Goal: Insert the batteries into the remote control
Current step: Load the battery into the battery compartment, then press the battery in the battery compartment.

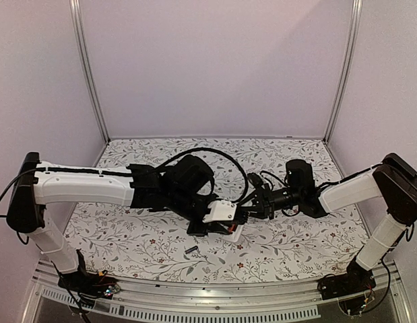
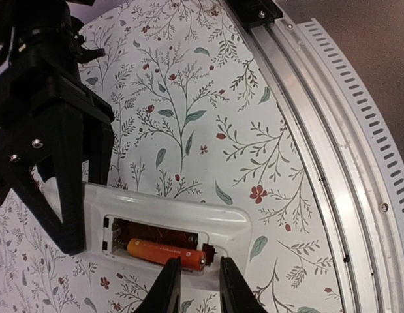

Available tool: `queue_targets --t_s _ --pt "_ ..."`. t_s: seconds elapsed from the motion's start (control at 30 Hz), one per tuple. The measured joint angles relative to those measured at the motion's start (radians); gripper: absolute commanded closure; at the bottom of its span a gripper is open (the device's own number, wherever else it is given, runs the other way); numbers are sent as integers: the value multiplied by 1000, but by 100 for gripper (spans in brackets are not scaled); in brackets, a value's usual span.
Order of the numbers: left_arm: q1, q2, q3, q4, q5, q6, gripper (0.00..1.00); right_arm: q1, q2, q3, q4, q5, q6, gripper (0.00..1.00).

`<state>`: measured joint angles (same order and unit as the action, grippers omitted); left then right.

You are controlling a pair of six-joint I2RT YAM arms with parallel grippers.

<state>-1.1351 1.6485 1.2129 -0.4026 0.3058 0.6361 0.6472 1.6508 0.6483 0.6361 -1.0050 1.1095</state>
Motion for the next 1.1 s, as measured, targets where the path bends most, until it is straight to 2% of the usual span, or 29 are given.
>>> queue_targets --t_s 0.3,0.7,0.77,1.1 --pt "-4 29 23 -15 -20 10 82 2 0 0 -1 1 -3 100" --pt "-6 13 10 -7 -75 -2 55 3 7 0 -2 5 -5 100" --pt "-7 -1 2 -3 -80 -3 53 3 7 0 -3 7 -6 100" --pt "-37 -18 -2 29 -64 -27 66 3 16 0 -16 27 -6 100"
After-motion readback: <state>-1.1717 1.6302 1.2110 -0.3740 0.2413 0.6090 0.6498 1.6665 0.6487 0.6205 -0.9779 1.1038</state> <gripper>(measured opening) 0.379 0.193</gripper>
